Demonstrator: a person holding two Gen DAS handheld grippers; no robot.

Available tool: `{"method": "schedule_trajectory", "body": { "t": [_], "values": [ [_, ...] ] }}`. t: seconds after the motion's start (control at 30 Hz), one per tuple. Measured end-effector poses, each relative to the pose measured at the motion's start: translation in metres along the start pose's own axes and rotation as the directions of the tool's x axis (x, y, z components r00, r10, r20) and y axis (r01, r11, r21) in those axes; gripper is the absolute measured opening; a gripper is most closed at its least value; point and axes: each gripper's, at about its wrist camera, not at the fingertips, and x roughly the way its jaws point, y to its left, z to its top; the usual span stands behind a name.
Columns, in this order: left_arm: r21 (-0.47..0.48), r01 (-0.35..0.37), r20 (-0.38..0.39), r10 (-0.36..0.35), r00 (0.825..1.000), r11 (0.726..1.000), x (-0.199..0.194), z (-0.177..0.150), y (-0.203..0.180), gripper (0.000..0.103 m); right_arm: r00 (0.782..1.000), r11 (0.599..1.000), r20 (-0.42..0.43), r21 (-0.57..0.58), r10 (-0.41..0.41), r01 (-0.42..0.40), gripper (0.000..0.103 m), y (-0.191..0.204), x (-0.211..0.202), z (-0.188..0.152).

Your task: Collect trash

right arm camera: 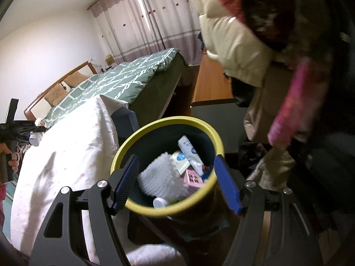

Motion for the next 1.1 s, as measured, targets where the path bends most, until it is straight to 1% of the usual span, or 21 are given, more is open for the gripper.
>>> {"method": "schedule_trajectory", "body": {
  "t": [0.07,0.17,0.27,0.37,0.47,0.5,0.57,0.7,0.73,0.83,0.87,0.9,0.93,0.97,1.0,1.07,1.1],
  "values": [
    [0.045,0.035,0.005,-0.035,0.999,0.998,-0.013,-0.012,-0.025,0.047,1.000,1.000,0.010,0.006,-0.005,0.004,0.067,-0.005,-0.012,-0.004],
    [0.118,0.111,-0.009,-0.111,0.994,0.987,-0.028,-0.031,-0.071,0.047,0.999,1.000,0.038,0.012,-0.014,0.014,0.067,-0.014,-0.034,-0.010],
    [0.186,0.171,-0.036,-0.167,0.985,0.968,-0.031,-0.052,-0.118,0.047,0.998,1.000,0.057,0.013,-0.027,0.026,0.070,-0.023,-0.051,-0.012],
    [0.243,0.232,-0.097,-0.214,0.972,0.942,-0.023,-0.078,-0.168,0.048,0.997,0.999,0.072,0.014,-0.038,0.037,0.071,-0.030,-0.065,-0.017],
    [0.268,0.275,-0.161,-0.238,0.958,0.923,-0.007,-0.099,-0.205,0.047,0.996,0.998,0.074,0.011,-0.058,0.057,0.071,-0.037,-0.072,-0.020],
    [0.269,0.295,-0.192,-0.249,0.949,0.917,0.000,-0.106,-0.218,0.047,0.995,0.998,0.075,0.013,-0.064,0.064,0.071,-0.040,-0.075,-0.022],
    [0.275,0.315,-0.223,-0.258,0.940,0.908,0.013,-0.114,-0.233,0.047,0.995,0.997,0.072,0.022,-0.070,0.068,0.071,-0.046,-0.077,-0.023],
    [0.299,0.340,-0.265,-0.265,0.927,0.891,0.030,-0.128,-0.270,0.048,0.994,0.995,0.072,0.053,-0.086,0.082,0.072,-0.057,-0.081,-0.023],
    [0.300,0.344,-0.267,-0.267,0.926,0.890,0.033,-0.127,-0.275,0.048,0.994,0.995,0.073,0.058,-0.087,0.083,0.073,-0.059,-0.083,-0.023],
    [0.320,0.339,-0.256,-0.264,0.930,0.884,0.046,-0.125,-0.293,0.048,0.993,0.995,0.078,0.064,-0.084,0.079,0.075,-0.059,-0.085,-0.022],
    [0.329,0.334,-0.251,-0.259,0.933,0.883,0.049,-0.124,-0.297,0.049,0.994,0.995,0.077,0.061,-0.081,0.076,0.076,-0.057,-0.084,-0.022],
    [0.334,0.316,-0.239,-0.245,0.940,0.888,0.052,-0.123,-0.300,0.061,0.994,0.996,0.076,0.057,-0.075,0.071,0.077,-0.055,-0.084,-0.022],
    [0.333,0.305,-0.228,-0.238,0.944,0.892,0.053,-0.119,-0.298,0.081,0.995,0.997,0.075,0.053,-0.068,0.065,0.077,-0.053,-0.084,-0.023],
    [0.328,0.286,-0.203,-0.228,0.952,0.900,0.050,-0.117,-0.295,0.088,0.995,0.997,0.075,0.046,-0.062,0.058,0.078,-0.050,-0.084,-0.023],
    [0.325,0.276,-0.185,-0.226,0.956,0.905,0.045,-0.116,-0.289,0.089,0.996,0.998,0.075,0.038,-0.057,0.054,0.081,-0.046,-0.085,-0.025],
    [0.330,0.271,-0.149,-0.233,0.961,0.904,0.028,-0.115,-0.276,0.089,0.996,0.999,0.070,0.023,-0.049,0.048,0.082,-0.040,-0.085,-0.026],
    [0.331,0.259,-0.116,-0.233,0.965,0.907,0.012,-0.115,-0.265,0.089,0.997,0.999,0.067,0.016,-0.042,0.041,0.082,-0.037,-0.085,-0.026]
  ]
}}
